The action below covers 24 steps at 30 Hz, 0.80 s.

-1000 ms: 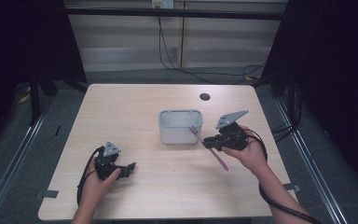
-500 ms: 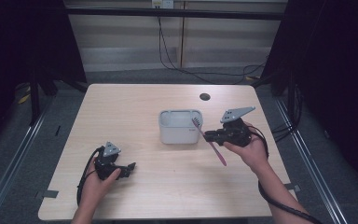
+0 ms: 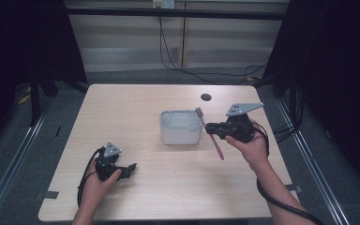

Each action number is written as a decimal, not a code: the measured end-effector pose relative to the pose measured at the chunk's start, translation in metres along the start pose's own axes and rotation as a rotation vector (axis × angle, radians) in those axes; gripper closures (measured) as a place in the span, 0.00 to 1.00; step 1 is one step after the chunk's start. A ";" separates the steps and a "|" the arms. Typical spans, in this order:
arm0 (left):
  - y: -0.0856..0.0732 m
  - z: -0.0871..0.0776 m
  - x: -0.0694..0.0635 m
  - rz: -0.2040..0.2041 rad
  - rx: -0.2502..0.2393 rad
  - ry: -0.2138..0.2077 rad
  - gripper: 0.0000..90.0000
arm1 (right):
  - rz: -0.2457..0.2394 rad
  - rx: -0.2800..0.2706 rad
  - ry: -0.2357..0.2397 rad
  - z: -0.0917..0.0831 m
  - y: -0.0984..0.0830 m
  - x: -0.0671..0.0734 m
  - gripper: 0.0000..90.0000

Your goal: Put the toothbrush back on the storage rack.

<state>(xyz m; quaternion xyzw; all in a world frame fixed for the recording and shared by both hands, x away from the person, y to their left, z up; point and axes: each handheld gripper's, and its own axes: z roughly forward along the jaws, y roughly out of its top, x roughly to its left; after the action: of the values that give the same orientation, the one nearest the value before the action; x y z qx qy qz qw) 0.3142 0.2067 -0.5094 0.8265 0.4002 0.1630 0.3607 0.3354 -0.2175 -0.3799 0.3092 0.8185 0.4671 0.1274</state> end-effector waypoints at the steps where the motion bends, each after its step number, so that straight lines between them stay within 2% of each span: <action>1: 0.000 0.000 0.000 0.000 0.000 0.000 0.15 | 0.003 -0.006 -0.005 0.000 0.001 0.000 0.90; 12: 0.000 0.000 0.000 0.000 0.000 0.000 0.15 | 0.039 -0.068 -0.040 0.000 0.008 -0.007 0.90; 24: 0.000 0.000 0.000 -0.001 0.000 0.000 0.15 | 0.045 -0.130 -0.107 -0.003 0.017 -0.013 0.90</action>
<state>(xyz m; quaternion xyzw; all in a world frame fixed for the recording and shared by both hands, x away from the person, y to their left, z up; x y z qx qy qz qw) 0.3141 0.2066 -0.5095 0.8264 0.4005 0.1630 0.3608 0.3503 -0.2218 -0.3650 0.3430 0.7715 0.5046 0.1804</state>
